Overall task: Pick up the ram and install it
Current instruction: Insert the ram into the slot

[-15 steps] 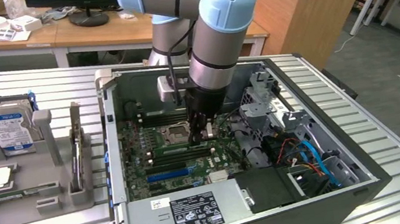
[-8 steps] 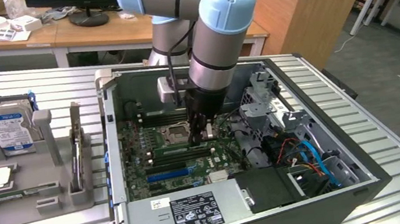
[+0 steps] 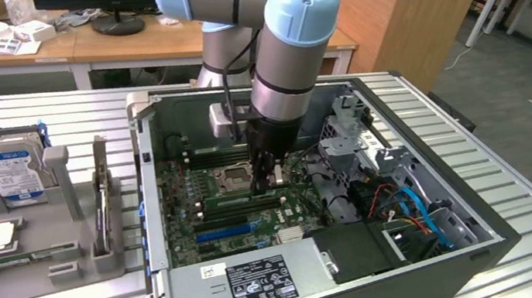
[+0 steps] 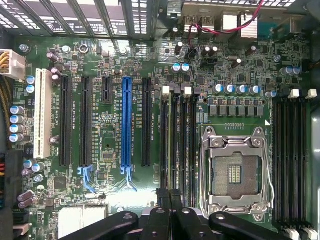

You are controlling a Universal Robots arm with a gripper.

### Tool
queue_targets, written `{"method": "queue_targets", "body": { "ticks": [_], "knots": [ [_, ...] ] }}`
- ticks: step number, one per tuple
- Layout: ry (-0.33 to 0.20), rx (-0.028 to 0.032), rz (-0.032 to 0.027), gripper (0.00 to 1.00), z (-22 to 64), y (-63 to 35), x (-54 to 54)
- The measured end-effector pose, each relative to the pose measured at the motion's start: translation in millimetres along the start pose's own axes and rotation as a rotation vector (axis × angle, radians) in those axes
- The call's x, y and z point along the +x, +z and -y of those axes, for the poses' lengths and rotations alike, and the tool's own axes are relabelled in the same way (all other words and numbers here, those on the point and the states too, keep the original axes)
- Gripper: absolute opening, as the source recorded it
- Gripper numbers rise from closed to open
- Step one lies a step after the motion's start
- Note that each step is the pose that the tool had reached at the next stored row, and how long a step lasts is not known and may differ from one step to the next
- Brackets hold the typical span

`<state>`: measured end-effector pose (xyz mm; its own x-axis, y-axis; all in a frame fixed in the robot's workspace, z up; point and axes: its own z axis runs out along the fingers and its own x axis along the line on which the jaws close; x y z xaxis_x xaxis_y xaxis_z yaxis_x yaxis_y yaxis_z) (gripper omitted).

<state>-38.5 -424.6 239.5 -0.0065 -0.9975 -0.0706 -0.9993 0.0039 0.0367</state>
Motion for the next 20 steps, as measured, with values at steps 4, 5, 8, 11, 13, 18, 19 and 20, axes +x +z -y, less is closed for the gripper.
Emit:
{"method": "queue_targets", "body": {
  "ticks": [4,5,8,11,13,18,19,20],
  "knots": [
    [0.0,-0.0001,-0.0001,0.11,0.0,0.3,0.1],
    [0.0,0.0001,0.0002,0.11,0.1,0.4,0.3],
    [0.0,0.0001,0.0002,0.11,0.1,0.4,0.9],
    [0.0,0.0,0.0,0.11,0.0,0.3,1.0],
    [0.0,0.0,-0.0001,0.11,0.0,0.7,1.1],
    [0.0,0.0001,0.0001,0.11,0.1,2.3,1.2],
    [0.0,0.0,0.0001,0.11,0.1,2.8,1.2],
    [0.0,0.0,0.0,0.11,0.1,3.0,1.2]
  ]
}}
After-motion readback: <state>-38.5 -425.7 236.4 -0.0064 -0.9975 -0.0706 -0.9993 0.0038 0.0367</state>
